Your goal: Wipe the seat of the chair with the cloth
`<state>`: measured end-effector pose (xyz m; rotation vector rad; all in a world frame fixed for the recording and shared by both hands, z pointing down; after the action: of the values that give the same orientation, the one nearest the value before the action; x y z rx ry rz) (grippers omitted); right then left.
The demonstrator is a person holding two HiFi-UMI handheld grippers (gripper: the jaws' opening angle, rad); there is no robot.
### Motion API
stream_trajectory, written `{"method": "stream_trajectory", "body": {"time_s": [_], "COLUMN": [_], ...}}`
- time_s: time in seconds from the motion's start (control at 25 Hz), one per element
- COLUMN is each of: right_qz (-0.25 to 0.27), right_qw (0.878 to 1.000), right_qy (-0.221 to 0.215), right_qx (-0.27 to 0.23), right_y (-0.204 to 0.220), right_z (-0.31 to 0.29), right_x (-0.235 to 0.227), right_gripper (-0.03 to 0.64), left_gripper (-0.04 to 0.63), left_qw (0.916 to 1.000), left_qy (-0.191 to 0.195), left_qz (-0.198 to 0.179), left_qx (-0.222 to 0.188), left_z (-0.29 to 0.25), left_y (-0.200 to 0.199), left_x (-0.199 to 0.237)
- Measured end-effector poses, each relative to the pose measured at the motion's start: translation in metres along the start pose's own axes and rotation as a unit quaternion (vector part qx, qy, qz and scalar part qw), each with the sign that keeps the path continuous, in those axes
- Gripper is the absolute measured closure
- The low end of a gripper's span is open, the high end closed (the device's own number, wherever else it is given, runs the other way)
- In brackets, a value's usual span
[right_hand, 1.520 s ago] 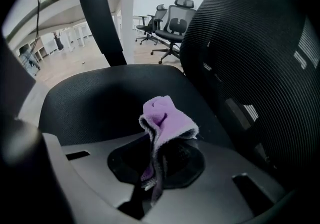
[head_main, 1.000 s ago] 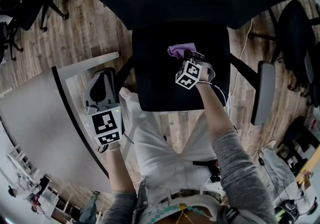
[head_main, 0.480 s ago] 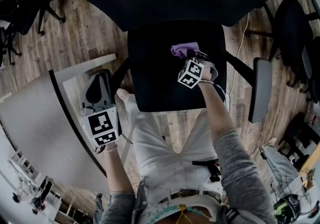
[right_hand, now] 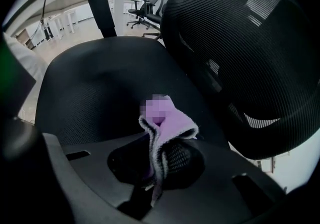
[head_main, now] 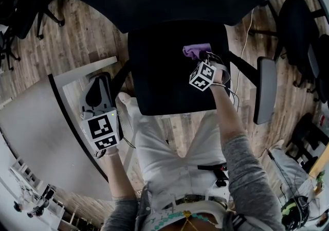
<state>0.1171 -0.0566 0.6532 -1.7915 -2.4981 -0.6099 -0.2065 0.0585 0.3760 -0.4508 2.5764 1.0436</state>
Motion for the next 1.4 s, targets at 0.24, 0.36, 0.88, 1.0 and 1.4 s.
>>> {"method": "stream_trajectory", "body": {"time_s": [0.24, 0.36, 0.88, 1.0, 1.4], "right_qz": [-0.015, -0.024, -0.054, -0.063, -0.081], "right_qw": [1.000, 0.999, 0.997, 0.996, 0.995], "right_qy": [0.008, 0.014, 0.040, 0.039, 0.029], "right_qx": [0.015, 0.023, 0.038, 0.040, 0.043], "right_y": [0.012, 0.020, 0.052, 0.054, 0.057], "right_z": [0.003, 0.006, 0.022, 0.025, 0.024], "right_x": [-0.009, -0.014, -0.033, -0.035, -0.038], "right_gripper": [0.569, 0.569, 0.569, 0.569, 0.569], "left_gripper": [0.588, 0.588, 0.588, 0.588, 0.588], "left_qw": [1.0000, 1.0000, 1.0000, 1.0000, 1.0000], "left_qy": [0.000, 0.001, 0.001, -0.001, -0.002], "left_qz": [0.000, 0.000, -0.002, -0.003, -0.005], "left_qx": [0.001, 0.000, 0.001, 0.001, 0.001], "left_z": [-0.001, -0.001, -0.001, 0.000, 0.000], "left_y": [0.001, 0.001, 0.001, 0.001, 0.000], "left_x": [0.000, -0.001, -0.001, 0.000, 0.000]}}
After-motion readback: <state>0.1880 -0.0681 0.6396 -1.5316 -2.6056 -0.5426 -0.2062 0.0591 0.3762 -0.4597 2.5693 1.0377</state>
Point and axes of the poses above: the fingertips, and each gripper's own axes: z backward along the fingers, x to its left, y out of its underside, the point moved 7 cm from there along z, backward along the fingers, and after that the axes turned 8 degrees about -z, right-handed, at the moved point
